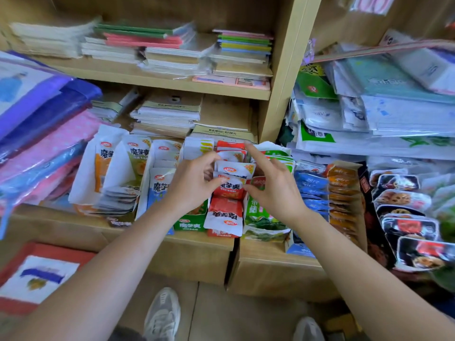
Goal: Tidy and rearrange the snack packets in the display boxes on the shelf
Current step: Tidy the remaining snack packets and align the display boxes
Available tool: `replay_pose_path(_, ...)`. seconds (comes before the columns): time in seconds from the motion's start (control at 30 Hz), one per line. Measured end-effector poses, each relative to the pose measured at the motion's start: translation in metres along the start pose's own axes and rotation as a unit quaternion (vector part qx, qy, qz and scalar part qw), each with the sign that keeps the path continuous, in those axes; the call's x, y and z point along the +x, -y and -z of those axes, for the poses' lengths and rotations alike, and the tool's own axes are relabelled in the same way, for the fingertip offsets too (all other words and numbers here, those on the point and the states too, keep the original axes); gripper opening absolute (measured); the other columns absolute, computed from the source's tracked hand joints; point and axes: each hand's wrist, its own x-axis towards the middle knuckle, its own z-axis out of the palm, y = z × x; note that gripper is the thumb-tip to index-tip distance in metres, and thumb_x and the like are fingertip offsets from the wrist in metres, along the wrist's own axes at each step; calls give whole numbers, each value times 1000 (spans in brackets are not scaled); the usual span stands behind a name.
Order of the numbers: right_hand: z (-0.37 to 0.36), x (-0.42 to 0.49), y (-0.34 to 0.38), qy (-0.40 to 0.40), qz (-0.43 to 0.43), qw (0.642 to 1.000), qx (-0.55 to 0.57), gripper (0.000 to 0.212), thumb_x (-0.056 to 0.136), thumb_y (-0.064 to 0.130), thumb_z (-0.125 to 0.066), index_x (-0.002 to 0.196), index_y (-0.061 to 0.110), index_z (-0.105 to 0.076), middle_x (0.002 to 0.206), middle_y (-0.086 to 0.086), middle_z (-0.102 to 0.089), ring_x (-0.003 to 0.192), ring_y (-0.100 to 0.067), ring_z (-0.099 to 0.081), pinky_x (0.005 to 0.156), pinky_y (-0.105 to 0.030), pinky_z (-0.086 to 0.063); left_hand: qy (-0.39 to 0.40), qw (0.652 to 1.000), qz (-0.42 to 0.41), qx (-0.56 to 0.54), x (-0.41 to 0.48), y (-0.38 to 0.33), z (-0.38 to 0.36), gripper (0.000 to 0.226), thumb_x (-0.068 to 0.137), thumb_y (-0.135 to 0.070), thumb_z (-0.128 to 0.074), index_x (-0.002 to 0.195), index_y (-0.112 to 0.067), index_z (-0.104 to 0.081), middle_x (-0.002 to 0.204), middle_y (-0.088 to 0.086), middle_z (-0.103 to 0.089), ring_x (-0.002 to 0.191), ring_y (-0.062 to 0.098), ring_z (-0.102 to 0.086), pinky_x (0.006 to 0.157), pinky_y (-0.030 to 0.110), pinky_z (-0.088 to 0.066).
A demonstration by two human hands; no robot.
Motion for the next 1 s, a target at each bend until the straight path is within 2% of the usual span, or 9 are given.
replay_pose_path(0.13,2,-5,4,-46,117,991,46,67,88,11,-74,148,16,-44,131,-6,-58,118,-22,-55,99,-33,-48,-23,999,-20,-21,-11,-3,0,37,83,-18,-82,106,-37,-59,77,-29,-63,77,-11,-66,71,5,-49)
replay_pose_path(0.3,-9,-11,2,-72,162,984,10,45,92,11,-68,137,11,-59,131,-4,-64,106,-24,-59,93,-36,-50,-41,996,-68,-26,-25,-2,4,54,83,-18,-81,131,-32,-61,118,-22,-66,103,-2,-65,84,18,-55)
replay_pose_path(0.37,-14,-12,0,-67,168,983,-17,39,93,15,-67,131,11,-64,138,-4,-60,106,-23,-59,93,-38,-50,-61,992,-107,-19,-30,-3,6,46,84,-18,-80,127,-27,-67,117,-19,-66,101,1,-66,83,20,-56)
replay_pose_path(0.47,-17,-15,-2,-38,165,984,-61,37,90,22,-69,127,16,-68,146,-3,-53,107,-26,-56,90,-43,-50,-63,985,-158,31,-35,6,6,16,86,-15,-80,101,-18,-81,105,-9,-73,92,4,-69,80,31,-59)
replay_pose_path(0.53,-17,-18,-4,-16,166,982,-83,35,88,25,-70,122,19,-70,150,-3,-48,108,-27,-54,87,-45,-48,-49,986,-153,53,-38,9,4,7,85,-16,-80,92,-19,-82,95,-10,-75,87,3,-70,78,34,-60)
replay_pose_path(0.67,-15,-23,-4,-22,157,985,-61,27,88,28,-71,114,20,-74,147,0,-52,110,-28,-55,87,-43,-46,-30,992,-118,24,-41,4,3,11,84,-16,-81,95,-20,-81,89,-13,-76,82,-1,-70,77,26,-59)
replay_pose_path(0.8,-18,-28,-2,-75,165,982,-50,18,88,31,-73,100,18,-78,134,-2,-63,106,-28,-60,83,-41,-46,-30,997,-15,-70,-37,-1,8,16,85,-15,-79,98,-26,-79,84,-15,-76,79,3,-72,76,19,-56)
replay_pose_path(0.9,-22,-33,-1,-90,184,976,-71,13,90,29,-73,97,19,-79,132,-5,-64,108,-28,-59,86,-36,-41,-22,999,-17,-25,-25,5,13,15,83,-16,-81,92,-28,-80,86,-14,-75,77,7,-70,71,25,-56)
replay_pose_path(1.0,-24,-35,-2,-94,189,974,-76,12,92,27,-71,96,19,-79,133,-7,-63,110,-29,-58,90,-36,-41,44,997,-40,51,-16,10,16,22,81,-25,-83,103,-27,-80,96,-14,-70,81,10,-67,78,39,-58)
